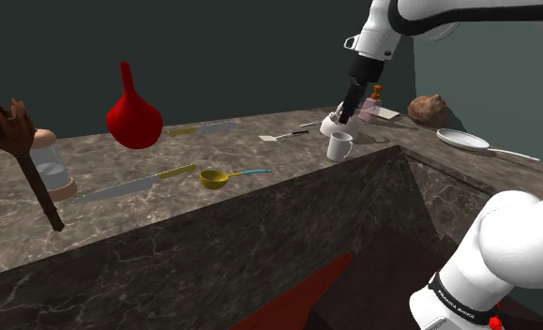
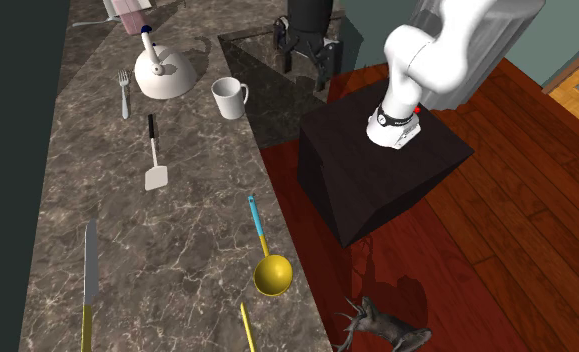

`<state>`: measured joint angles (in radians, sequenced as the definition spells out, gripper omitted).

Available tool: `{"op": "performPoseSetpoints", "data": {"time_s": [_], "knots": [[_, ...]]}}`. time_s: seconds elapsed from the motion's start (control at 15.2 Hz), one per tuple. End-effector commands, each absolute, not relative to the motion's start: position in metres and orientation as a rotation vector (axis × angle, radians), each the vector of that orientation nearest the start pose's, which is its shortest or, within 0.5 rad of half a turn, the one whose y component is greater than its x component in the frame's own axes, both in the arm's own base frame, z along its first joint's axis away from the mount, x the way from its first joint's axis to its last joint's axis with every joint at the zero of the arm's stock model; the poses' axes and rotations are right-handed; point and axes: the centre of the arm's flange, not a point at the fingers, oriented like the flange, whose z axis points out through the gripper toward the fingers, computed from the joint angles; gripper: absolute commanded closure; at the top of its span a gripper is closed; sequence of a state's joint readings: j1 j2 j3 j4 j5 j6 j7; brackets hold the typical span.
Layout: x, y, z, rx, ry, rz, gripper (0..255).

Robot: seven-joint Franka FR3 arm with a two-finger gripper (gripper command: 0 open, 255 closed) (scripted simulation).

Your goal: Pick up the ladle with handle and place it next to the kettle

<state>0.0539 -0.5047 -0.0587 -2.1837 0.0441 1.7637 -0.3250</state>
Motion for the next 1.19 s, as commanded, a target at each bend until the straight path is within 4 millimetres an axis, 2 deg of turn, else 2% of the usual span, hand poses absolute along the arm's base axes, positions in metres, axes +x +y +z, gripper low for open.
{"op": "performPoseSetpoints", "data": {"time_s": [0.0, 0.59, 1.12], "knots": [[0.429, 0.01, 0.576, -3.037, -0.609, -0.133, 0], [0.522, 0.074, 0.52, -2.968, -1.122, -0.067, 0], [0.584, 0.149, 0.463, -2.832, -1.572, -0.004, 0]]}}
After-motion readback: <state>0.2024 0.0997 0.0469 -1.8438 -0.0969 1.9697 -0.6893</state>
